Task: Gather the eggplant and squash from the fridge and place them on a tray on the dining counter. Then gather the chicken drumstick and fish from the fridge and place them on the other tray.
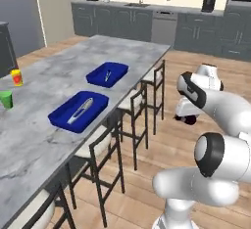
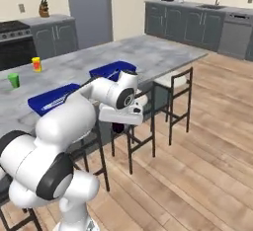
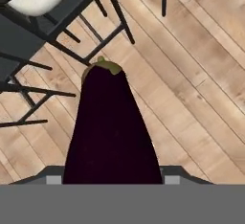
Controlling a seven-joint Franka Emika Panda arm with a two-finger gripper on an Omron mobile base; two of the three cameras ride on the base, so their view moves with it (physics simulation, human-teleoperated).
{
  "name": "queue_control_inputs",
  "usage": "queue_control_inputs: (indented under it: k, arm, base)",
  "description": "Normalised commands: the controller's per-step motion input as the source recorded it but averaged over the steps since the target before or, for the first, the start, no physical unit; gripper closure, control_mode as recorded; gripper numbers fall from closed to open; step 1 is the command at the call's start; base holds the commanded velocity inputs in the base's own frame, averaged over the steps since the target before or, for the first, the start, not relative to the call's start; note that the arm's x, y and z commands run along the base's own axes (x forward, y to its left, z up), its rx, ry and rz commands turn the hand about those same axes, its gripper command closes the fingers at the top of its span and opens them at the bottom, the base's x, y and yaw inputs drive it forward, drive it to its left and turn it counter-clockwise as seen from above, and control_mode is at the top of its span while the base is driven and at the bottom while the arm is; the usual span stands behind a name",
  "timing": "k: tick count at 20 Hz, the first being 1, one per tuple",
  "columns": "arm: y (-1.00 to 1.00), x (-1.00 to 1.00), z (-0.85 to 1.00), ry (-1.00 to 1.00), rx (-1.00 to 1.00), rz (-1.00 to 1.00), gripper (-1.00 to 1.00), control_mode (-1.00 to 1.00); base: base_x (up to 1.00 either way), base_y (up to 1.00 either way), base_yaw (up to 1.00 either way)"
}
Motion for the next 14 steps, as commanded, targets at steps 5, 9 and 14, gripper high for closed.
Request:
queue_control_inputs:
  k: [5,9,14]
  arm:
    - [0.0,0.0,0.0,0.0,0.0,0.0,1.0,1.0]
    - [0.0,0.0,0.0,0.0,0.0,0.0,1.0,1.0]
    - [0.0,0.0,0.0,0.0,0.0,0.0,1.0,1.0]
  base:
    - [1.0,-0.13,0.7]
    - [1.0,-0.12,0.73]
    - [0.52,-0.33,0.76]
